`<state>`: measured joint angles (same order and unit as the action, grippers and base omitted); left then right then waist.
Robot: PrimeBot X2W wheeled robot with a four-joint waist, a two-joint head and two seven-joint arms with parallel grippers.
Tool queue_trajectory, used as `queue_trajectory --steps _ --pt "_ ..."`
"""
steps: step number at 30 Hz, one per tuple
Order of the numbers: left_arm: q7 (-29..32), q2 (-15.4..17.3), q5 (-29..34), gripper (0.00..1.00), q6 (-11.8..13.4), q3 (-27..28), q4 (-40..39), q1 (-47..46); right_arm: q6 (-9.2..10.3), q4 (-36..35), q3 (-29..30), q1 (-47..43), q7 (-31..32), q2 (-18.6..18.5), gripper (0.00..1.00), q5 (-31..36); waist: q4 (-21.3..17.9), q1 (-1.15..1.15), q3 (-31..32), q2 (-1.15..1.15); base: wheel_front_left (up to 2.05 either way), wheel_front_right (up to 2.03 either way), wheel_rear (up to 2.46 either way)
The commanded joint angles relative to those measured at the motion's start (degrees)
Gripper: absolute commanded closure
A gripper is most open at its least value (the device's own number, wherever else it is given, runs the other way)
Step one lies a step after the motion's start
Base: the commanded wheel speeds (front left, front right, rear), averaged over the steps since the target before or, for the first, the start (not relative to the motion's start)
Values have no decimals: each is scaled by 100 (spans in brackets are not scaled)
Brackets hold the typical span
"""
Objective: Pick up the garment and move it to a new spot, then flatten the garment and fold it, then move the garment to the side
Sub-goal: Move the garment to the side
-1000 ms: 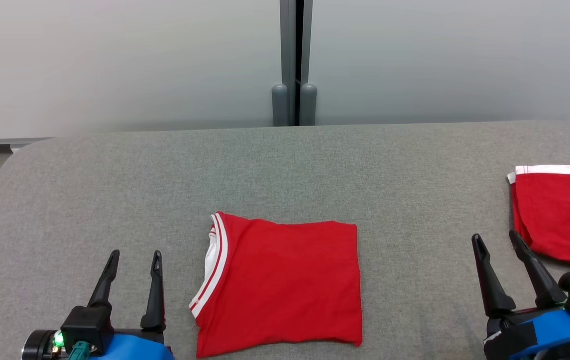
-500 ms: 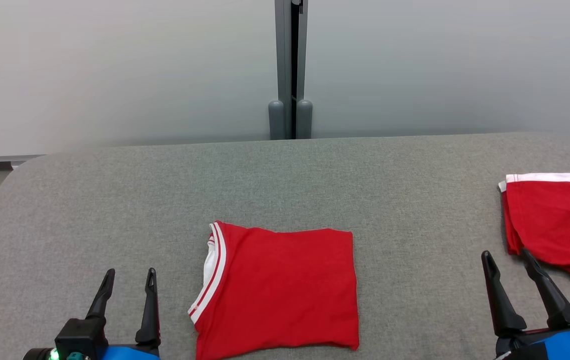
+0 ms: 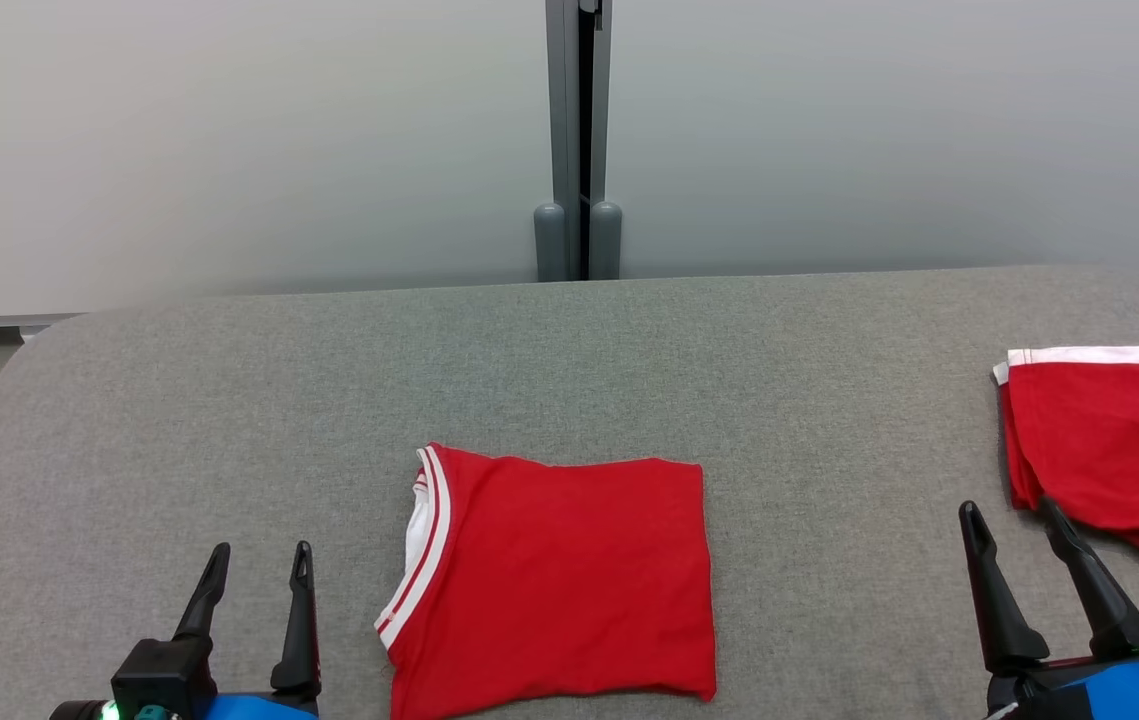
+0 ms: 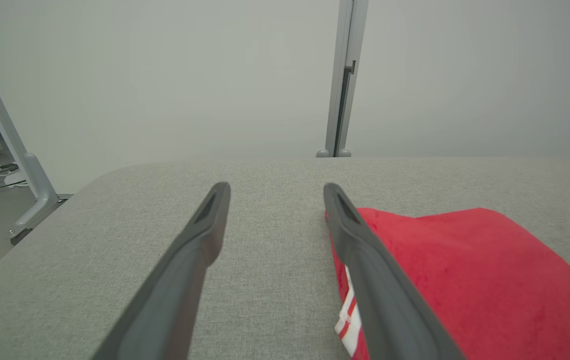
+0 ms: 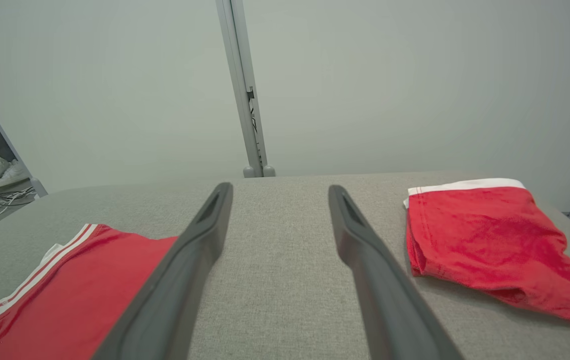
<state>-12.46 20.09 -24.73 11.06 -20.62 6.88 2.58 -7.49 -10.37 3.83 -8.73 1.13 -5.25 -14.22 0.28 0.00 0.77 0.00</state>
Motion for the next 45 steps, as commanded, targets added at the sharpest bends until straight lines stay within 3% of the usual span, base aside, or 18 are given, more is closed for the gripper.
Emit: queue_trajectory --steps 1,11,18,28,29,30,31,38,45 --pt "-18 21 -26 0 4 1 17 2 0 -29 14 -85 15 10 0 33 10 0 4 0 0 0 0" --pt "-78 -67 83 0 -102 -110 -37 -568 0 384 -148 162 268 24 0 65 436 0 -509 0 0 0 0" --pt "-188 -277 189 0 -191 -149 135 -1117 0 1571 -771 805 167 109 0 -147 792 0 -1054 0 0 0 0" --pt "-270 -513 269 0 -294 -87 341 -1366 0 2975 -1316 1606 77 149 0 -423 1048 0 -1361 0 0 0 0" --pt "-274 -534 275 0 -301 -75 359 -1369 0 3079 -1348 1661 126 148 38 -462 1062 0 -1362 0 0 0 0" --pt "-272 -561 263 0 -307 -54 372 -1366 0 3180 -1411 1694 198 131 64 -496 1074 0 -1363 0 0 0 0" --pt "-274 -576 255 0 -325 -35 389 -1357 0 3239 -1461 1717 225 106 100 -532 1082 0 -1364 0 0 0 0" --pt "-274 -607 377 0 -348 104 361 -1214 1 3051 -1667 1758 44 -192 100 -622 893 0 -1254 0 0 0 0" --pt "-274 -534 470 0 -337 184 232 -1074 2 2686 -1721 1540 23 -645 100 -671 155 0 -1145 0 0 0 0"
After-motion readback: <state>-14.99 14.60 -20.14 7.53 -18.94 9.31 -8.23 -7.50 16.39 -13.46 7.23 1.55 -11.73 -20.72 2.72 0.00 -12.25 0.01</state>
